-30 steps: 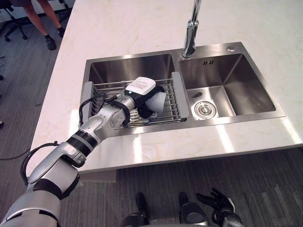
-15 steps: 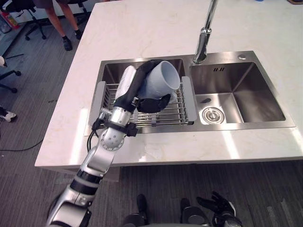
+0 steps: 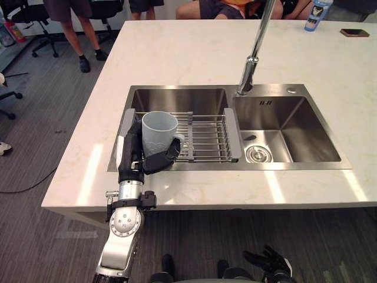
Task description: Walk over to the sink, pick up the cup, carry it to the dishwasher, place the cup inside the dishwasher, then close the dishwasher door
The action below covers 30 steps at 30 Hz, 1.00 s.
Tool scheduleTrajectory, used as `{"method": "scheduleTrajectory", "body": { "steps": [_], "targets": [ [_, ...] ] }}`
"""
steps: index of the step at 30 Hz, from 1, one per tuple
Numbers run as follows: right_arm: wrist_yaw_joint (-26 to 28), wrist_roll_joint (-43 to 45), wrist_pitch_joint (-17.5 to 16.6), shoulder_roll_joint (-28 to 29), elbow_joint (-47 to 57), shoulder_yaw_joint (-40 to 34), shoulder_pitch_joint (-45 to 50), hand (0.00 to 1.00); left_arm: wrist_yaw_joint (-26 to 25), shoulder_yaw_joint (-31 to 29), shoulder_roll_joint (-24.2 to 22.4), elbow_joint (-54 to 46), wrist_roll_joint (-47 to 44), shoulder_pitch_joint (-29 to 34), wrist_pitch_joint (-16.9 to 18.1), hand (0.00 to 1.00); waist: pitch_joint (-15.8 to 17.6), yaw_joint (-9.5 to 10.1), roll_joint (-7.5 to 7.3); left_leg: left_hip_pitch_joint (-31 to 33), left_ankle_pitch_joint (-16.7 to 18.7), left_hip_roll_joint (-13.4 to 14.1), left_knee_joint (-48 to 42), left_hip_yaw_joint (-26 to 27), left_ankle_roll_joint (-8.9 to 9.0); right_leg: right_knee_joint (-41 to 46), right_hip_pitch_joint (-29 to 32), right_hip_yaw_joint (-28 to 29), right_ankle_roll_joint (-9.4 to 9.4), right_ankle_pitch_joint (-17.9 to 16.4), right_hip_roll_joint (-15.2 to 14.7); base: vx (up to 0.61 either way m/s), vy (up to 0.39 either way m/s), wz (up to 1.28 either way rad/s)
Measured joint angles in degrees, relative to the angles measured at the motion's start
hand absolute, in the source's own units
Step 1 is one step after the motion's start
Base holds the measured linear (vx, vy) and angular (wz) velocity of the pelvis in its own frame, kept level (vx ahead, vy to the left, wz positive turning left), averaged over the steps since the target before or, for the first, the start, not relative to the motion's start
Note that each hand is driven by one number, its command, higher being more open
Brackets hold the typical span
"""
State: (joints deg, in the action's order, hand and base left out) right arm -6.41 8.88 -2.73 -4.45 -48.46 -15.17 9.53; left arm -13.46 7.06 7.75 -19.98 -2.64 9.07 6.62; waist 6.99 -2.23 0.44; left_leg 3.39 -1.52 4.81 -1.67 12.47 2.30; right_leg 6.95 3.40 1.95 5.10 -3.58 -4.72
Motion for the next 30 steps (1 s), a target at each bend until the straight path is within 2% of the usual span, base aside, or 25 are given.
{"method": "scheduleTrajectory", "body": {
  "steps": [2, 4, 7, 8, 9, 11, 12, 13, 15, 16, 17, 19, 20, 21, 22, 23, 24, 25, 26, 27, 29, 30],
  "targets": [
    [-0.7, 0.0, 0.0, 0.3, 2.6, 0.5, 0.2, 0.9, 0.0, 0.5, -0.2, -2.2, -0.6, 0.2, 0.0, 0.3, 0.1, 0.18, -0.22, 1.5, 1.0, 0.5, -2.3, 1.0, -0.19, 0.4, 1.2, 1.1, 0.28, 0.7, 0.1, -0.05, 0.019, -0.4],
    [-1.9, 0.0, 0.0, 1.1, 8.4, 1.3, 0.2, 0.9, -0.2, 1.8, -0.7, -6.2, -0.7, 0.0, 0.7, 0.3, 0.4, 0.48, -0.62, 5.3, 3.8, 2.3, -8.6, 2.7, -0.55, 2.5, 4.3, 2.4, 1.06, 1.7, 0.5, -0.12, 0.037, -0.48],
    [-3.2, -0.1, -0.3, 1.1, 12.5, 2.0, -0.2, 0.9, -0.3, 3.0, -2.3, -7.5, -0.6, -0.7, 1.7, 0.3, 0.4, 1.04, -0.63, 7.6, 6.0, 3.5, -13.1, 4.0, -1.86, 4.0, 5.7, 1.7, 1.94, 2.3, 0.5, -0.16, 0.042, -0.27],
    [-3.5, -0.1, -0.5, 1.6, 13.6, 2.0, -0.7, 0.9, -0.3, 2.6, -3.0, -7.6, -0.6, -0.8, 2.1, 0.3, 0.6, 1.9, -0.58, 7.9, 6.4, 4.1, -13.6, 4.7, -2.81, 10.7, 7.5, -0.1, 1.37, -0.8, 0.2, -0.19, 0.034, -0.12],
    [-3.6, -0.1, -0.7, 2.0, 14.0, 2.1, -0.1, 0.9, -0.4, 2.3, -3.5, -7.4, -0.6, -0.3, 2.1, 0.3, 0.6, 2.54, -0.73, 7.5, 6.2, 4.1, -13.8, 4.6, -3.12, 22.3, 8.2, -2.3, 1.33, -6.1, -1.0, -0.18, 0.018, -0.01],
    [-3.6, -0.1, -0.7, 2.3, 14.0, 2.1, 0.7, 0.9, -0.6, 1.7, -4.1, -7.4, -0.6, 0.7, 2.4, 0.3, 0.4, 3.39, -0.89, 7.7, 5.7, 4.0, -14.0, 3.8, -3.32, 29.4, 6.1, -3.3, 2.52, -9.1, -1.9, -0.08, -0.038, 0.2],
    [-3.5, -0.1, -0.7, 2.5, 14.1, 2.2, 1.0, 0.9, -0.7, 1.2, -4.2, -7.4, -0.6, 1.2, 2.6, 0.3, 0.0, 4.02, -1.05, 8.6, 5.3, 3.7, -14.5, 3.0, -3.19, 29.9, 4.2, -3.4, 2.75, -9.5, -2.3, -0.1, -0.126, 0.34],
    [-3.5, -0.1, -0.7, 2.3, 14.2, 2.2, 1.2, 0.9, -1.0, 1.1, -4.3, -7.4, -0.6, 1.4, 2.6, 0.3, -0.4, 4.97, -1.47, 10.8, 4.4, 3.0, -15.2, 2.2, -2.63, 25.9, 1.6, -3.2, 2.9, -11.0, -2.1, -0.15, -0.14, 0.4],
    [-3.6, 0.0, -0.7, 1.7, 14.3, 2.2, 0.8, 0.9, -1.2, 1.5, -5.0, -7.4, -0.6, 2.0, 2.5, 0.3, -0.9, 6.18, -0.38, 13.8, 1.2, 3.0, -14.2, 1.4, -1.86, 19.3, 1.1, -3.5, 2.78, -12.2, -1.0, -0.14, -0.094, 0.31],
    [-3.6, 0.0, -0.7, 1.8, 14.9, 2.2, 0.6, 0.9, -1.2, 2.3, -5.4, -7.4, -0.6, 2.3, 2.4, 0.3, -0.9, 6.29, -0.36, 15.3, -0.7, 2.8, -13.2, 0.2, -1.37, 14.6, -0.2, -3.6, 0.85, -13.3, -0.3, -0.14, -0.114, 0.27],
    [-3.7, 0.0, -0.7, 1.8, 15.0, 2.2, 0.5, 0.9, -1.1, 2.5, -5.5, -7.3, -0.6, 2.3, 2.4, 0.3, -0.9, 6.21, -0.37, 15.9, -1.3, 2.7, -13.2, -0.5, -1.18, 13.7, -0.4, -3.7, -0.02, -13.9, -0.2, -0.17, -0.132, 0.39],
    [-4.2, 0.0, -0.7, 1.4, 14.9, 2.0, 0.2, 0.9, -1.0, 3.8, -5.9, -7.3, -0.6, 2.5, 2.1, 0.3, -0.4, 5.58, 0.76, 16.6, -3.5, 3.3, -13.2, -2.5, -0.33, 13.3, -1.1, -5.2, -0.66, -14.4, 1.3, -0.22, -0.138, 0.47],
    [-4.3, 0.0, -0.7, 1.4, 15.0, 2.0, 0.4, 0.9, -1.0, 4.6, -5.9, -7.4, -0.7, 2.9, 2.1, 0.3, -0.5, 4.97, 1.11, 16.3, -5.7, 3.4, -12.1, -4.2, 0.36, 14.0, -1.3, -6.8, -1.52, -14.4, 2.0, -0.25, -0.138, 0.58],
    [-4.4, 0.0, -0.8, 1.4, 15.2, 2.0, 0.7, 0.9, -0.8, 4.7, -5.9, -7.4, -0.7, 2.8, 2.1, 0.3, -0.6, 4.81, 1.07, 16.0, -7.8, 3.1, -10.3, -4.9, 1.06, 14.1, -1.3, -7.5, -2.1, -14.4, 1.7, -0.28, -0.107, 0.8],
    [-4.9, 0.1, -0.9, 1.5, 15.5, 1.7, 1.4, 0.9, -0.2, 5.3, -5.8, -7.5, -0.7, 2.7, 2.1, 0.3, -0.2, 3.86, 0.1, 15.6, -7.6, 3.0, -9.8, -4.6, 0.71, 14.3, -1.1, -10.1, -2.99, -14.1, 0.8, -0.27, -0.076, 0.83],
    [-5.4, 0.1, -0.9, 1.4, 15.7, 1.7, 2.2, 0.9, 0.1, 6.3, -5.7, -8.1, -0.7, 2.7, 2.1, 0.3, -0.2, 3.82, 0.1, 15.9, -1.5, 3.6, -17.9, -2.4, -1.85, 14.7, -1.1, -11.5, -3.21, -13.6, 0.2, -0.3, -0.05, 0.84],
    [-5.8, 0.3, -0.9, 1.0, 16.3, 1.7, 3.1, 0.9, 0.5, 6.9, -5.6, -9.1, -0.8, 2.7, 2.1, 0.3, -0.2, 3.8, 0.03, 15.3, 4.1, 4.7, -24.5, -1.1, -2.31, 15.0, -1.1, -12.3, -3.21, -13.1, -0.5, -0.23, -0.019, 0.55],
    [-5.9, 0.4, -0.9, 1.0, 16.5, 1.7, 3.5, 0.9, 0.8, 7.0, -5.6, -9.5, -0.9, 2.6, 2.3, 0.3, -0.2, 3.7, 0.02, 14.4, 5.8, 5.3, -26.5, -0.8, -2.32, 15.0, -1.1, -12.7, -3.11, -12.9, -0.9, -0.21, 0.044, 0.42],
    [-6.1, 0.6, -0.9, 1.0, 17.3, 1.7, 4.4, 0.9, 1.1, 7.1, -5.6, -9.7, -1.0, 2.1, 2.7, 0.3, -0.3, 3.59, 0.02, 11.9, 8.6, 6.8, -28.5, -0.7, -1.85, 14.9, -1.0, -13.3, -2.74, -12.2, -1.6, -0.19, 0.096, 0.38],
    [-6.1, 0.7, -0.9, 1.2, 17.5, 1.6, 4.7, 0.9, 1.2, 7.2, -5.7, -9.7, -1.5, 1.7, 3.0, 0.3, -0.6, 3.24, 0.16, 9.2, 10.2, 8.1, -27.6, -1.0, -0.25, 14.4, -0.6, -13.9, -1.99, -11.5, -2.1, -0.22, 0.169, 0.39],
    [-6.1, 0.7, -0.9, 1.2, 17.4, 1.4, 4.8, 0.9, 1.2, 7.2, -5.9, -9.3, -1.9, 1.7, 3.1, 0.3, -2.0, 2.56, 0.82, 6.6, 11.2, 8.4, -23.0, -1.4, 1.28, 13.4, 0.4, -14.5, -1.05, -10.7, -2.3, -0.15, 0.207, 0.26],
    [-6.1, 0.8, -1.2, 1.6, 15.0, 0.7, 3.8, 0.9, 1.1, 7.1, -5.5, -7.5, -2.0, 1.0, 3.6, 0.3, -3.2, 2.6, 0.62, 4.3, 10.6, 6.6, -15.3, -0.8, 4.13, 12.1, 2.0, -13.3, -0.31, -10.0, -3.2, -0.09, 0.189, 0.12]
  ]
}}
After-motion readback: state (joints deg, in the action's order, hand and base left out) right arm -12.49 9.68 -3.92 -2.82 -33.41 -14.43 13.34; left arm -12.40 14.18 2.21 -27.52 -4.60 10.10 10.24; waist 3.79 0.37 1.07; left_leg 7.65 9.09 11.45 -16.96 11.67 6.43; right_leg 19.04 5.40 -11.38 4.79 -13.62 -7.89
